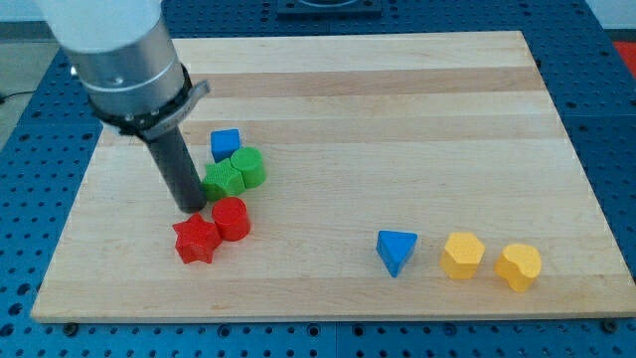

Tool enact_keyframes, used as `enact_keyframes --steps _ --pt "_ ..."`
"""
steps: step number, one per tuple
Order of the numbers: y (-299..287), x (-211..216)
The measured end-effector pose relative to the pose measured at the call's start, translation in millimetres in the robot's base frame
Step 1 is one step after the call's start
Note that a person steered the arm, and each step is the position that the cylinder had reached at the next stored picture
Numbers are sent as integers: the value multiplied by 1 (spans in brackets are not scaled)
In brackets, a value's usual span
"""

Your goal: Move green blocks towards top right of the board

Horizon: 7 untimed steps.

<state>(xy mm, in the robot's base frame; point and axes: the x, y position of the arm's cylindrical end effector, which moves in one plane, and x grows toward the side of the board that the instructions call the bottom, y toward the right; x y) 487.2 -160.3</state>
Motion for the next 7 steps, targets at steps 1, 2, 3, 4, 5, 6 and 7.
enact_keyframes --steps 1,2,3,4,5,6,7 --pt "4 -20" --pt "18 -28" --pt "36 -30" --pt "61 -30" --pt "84 -30" --pt "110 -31" --pt "129 -40"
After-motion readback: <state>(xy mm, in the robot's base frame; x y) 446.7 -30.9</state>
